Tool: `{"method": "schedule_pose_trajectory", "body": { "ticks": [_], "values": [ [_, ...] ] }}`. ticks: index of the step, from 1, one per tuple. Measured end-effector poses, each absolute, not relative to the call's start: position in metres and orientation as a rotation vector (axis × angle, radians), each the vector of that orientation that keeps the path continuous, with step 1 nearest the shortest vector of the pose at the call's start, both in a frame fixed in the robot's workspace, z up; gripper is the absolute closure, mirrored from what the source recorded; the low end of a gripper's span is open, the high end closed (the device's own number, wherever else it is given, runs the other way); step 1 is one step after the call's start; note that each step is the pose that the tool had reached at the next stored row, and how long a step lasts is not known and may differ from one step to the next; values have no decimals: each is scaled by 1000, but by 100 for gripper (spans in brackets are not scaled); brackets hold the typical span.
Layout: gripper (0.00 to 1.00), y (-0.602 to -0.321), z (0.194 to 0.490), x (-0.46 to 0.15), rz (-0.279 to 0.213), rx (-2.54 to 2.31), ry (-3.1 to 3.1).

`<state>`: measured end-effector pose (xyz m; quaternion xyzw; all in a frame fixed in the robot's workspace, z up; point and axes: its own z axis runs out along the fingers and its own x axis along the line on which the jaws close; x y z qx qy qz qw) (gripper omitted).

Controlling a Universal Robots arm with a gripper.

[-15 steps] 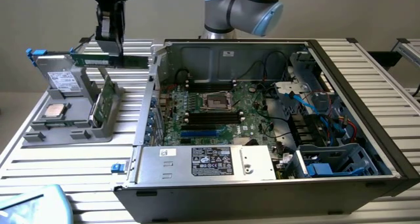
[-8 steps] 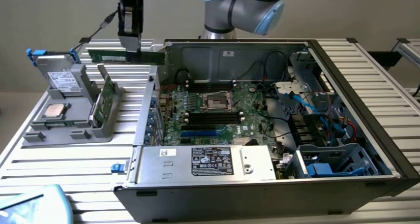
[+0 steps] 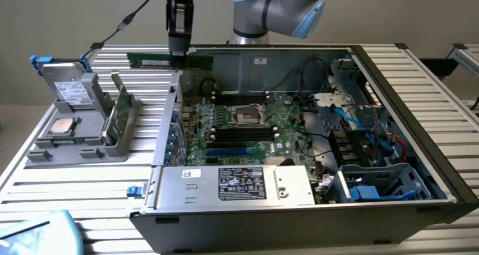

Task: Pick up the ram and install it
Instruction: 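Pick up the ram and move it above insertion slot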

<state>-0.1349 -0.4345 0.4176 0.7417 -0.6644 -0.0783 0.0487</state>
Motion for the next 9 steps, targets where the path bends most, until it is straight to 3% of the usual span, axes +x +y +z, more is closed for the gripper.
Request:
{"method": "schedule_pose_trajectory", "body": {
  "ticks": [9],
  "values": [
    [86, -434, 418, -94, -256, 2270, -2030]
  ]
}}
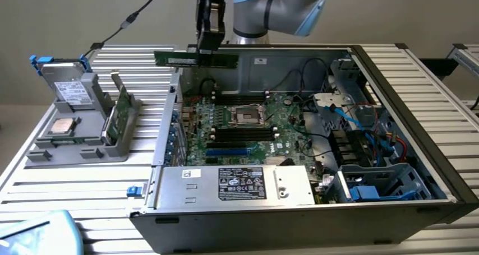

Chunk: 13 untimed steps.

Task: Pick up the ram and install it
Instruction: 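Pick up the ram and move it above insertion slot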

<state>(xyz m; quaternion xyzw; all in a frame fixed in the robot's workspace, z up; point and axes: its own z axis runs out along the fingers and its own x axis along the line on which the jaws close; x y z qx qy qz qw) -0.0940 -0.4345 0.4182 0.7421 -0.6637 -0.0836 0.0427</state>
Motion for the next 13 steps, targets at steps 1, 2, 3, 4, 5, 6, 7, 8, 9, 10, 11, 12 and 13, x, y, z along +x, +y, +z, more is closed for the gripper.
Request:
{"method": "schedule_pose_trajectory", "body": {
  "ticks": [1, 2, 3, 4, 5, 6, 7, 8, 9, 10, 11, 12, 13],
  "values": [
    [86, -434, 418, -89, -258, 2271, -2031],
    [86, -434, 418, -85, -259, 2272, -2031],
    [86, -434, 418, -80, -261, 2272, -2032],
    [86, -434, 418, -76, -262, 2273, -2032],
    [86, -434, 418, -71, -264, 2274, -2033],
    [86, -434, 418, -67, -265, 2275, -2033],
    [86, -434, 418, -62, -267, 2276, -2034],
    [86, -434, 418, -57, -268, 2277, -2034],
    [86, -434, 418, -53, -268, 2277, -2034],
    [86, -434, 417, -48, -268, 2277, -2034],
    [86, -434, 416, -44, -268, 2277, -2034],
    [86, -434, 414, -39, -268, 2277, -2034],
    [86, -434, 412, -35, -268, 2277, -2034]
  ]
}}
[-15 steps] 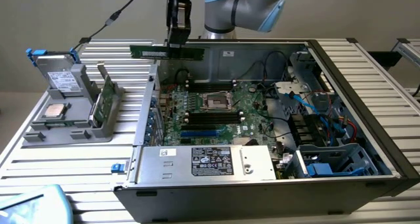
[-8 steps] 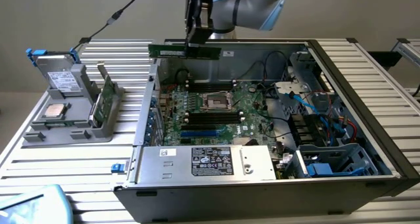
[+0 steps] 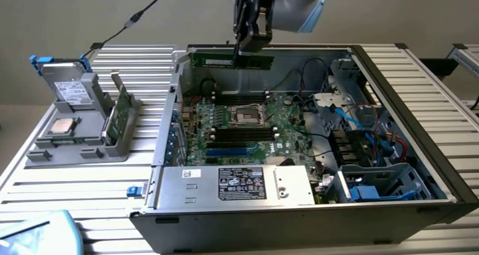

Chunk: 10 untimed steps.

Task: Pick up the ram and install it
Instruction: 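Pick up the ram and move it above insertion slot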

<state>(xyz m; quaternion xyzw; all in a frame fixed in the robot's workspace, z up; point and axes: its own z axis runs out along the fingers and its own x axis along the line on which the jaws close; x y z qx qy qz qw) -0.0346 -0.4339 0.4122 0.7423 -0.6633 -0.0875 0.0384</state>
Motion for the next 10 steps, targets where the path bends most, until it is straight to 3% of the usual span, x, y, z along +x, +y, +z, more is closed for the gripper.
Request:
{"method": "schedule_pose_trajectory", "body": {
  "ticks": [10],
  "values": [
    [86, -419, 395, -15, -267, 2275, -2035]
  ]
}}
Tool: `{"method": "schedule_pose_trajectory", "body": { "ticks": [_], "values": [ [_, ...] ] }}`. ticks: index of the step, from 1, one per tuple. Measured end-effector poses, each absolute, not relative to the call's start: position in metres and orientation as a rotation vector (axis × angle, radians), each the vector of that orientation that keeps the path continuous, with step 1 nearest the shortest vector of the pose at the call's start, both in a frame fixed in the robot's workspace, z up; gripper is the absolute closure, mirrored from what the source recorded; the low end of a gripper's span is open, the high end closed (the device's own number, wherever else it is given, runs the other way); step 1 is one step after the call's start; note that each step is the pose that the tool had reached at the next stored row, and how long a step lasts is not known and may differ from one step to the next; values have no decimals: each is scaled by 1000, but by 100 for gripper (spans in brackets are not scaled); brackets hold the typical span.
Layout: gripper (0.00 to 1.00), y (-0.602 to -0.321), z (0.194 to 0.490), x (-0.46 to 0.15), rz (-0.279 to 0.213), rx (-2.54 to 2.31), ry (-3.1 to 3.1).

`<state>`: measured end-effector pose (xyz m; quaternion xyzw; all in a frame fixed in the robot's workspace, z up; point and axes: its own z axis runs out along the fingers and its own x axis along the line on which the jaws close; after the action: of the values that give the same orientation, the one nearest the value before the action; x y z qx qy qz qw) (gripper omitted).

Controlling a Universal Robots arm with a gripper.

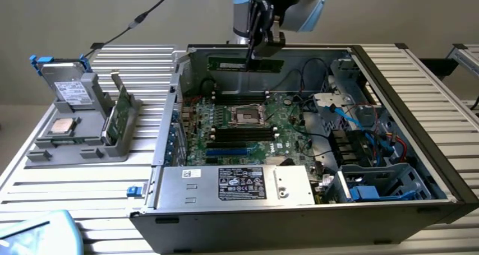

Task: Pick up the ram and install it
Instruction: 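Pick up the ram and move it above insertion slot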

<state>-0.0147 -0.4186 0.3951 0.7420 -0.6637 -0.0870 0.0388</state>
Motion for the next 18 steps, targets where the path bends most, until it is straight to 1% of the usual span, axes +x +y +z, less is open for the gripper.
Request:
{"method": "schedule_pose_trajectory", "body": {
  "ticks": [6, 18],
  "values": [
    [86, -415, 390, -14, -255, 2270, -2039],
    [86, -403, 382, -14, -210, 2270, -2055]
  ]
}}
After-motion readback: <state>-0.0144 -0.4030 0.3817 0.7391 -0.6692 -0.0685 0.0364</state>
